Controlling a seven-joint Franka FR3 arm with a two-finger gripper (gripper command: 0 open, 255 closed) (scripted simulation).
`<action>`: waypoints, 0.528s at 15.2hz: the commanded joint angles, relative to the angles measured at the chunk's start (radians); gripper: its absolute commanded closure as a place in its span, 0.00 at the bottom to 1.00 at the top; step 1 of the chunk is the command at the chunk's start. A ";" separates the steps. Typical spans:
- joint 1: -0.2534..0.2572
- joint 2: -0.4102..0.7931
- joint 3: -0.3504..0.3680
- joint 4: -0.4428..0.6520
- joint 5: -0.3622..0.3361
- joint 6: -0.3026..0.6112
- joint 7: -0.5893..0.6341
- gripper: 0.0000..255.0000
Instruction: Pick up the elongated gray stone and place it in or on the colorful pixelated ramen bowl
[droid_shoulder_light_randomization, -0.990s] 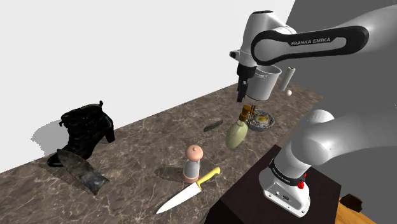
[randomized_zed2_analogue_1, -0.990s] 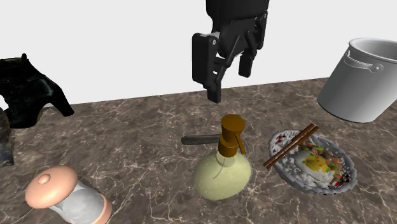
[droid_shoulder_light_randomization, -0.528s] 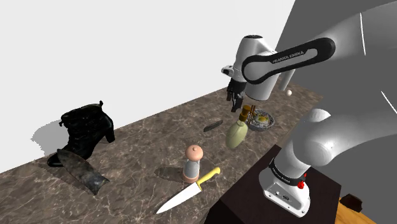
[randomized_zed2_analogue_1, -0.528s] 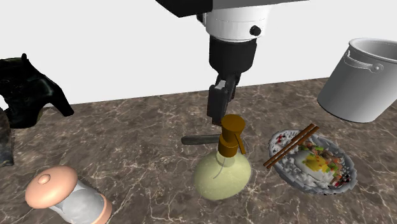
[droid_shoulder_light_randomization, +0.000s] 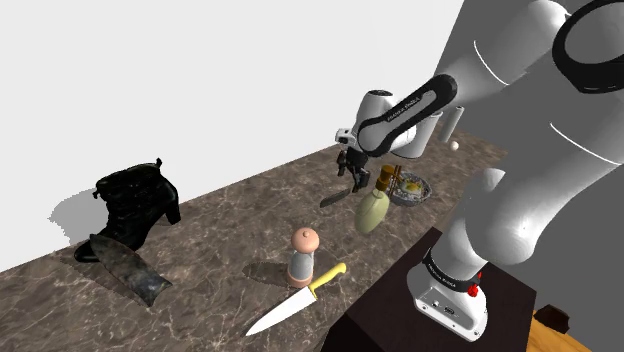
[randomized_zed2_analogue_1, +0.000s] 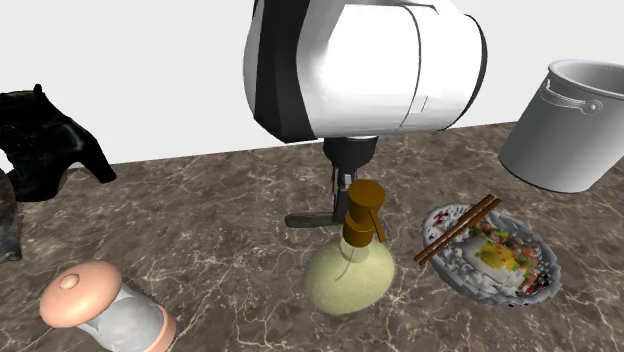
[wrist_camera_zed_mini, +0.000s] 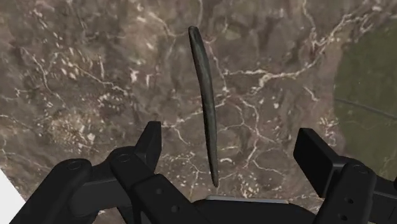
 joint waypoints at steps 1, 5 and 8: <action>0.077 0.102 -0.053 0.017 0.130 0.079 -0.197 0.00; 0.127 0.217 -0.057 0.041 0.335 0.144 -0.403 0.00; 0.128 0.282 -0.029 0.052 0.459 0.180 -0.492 0.00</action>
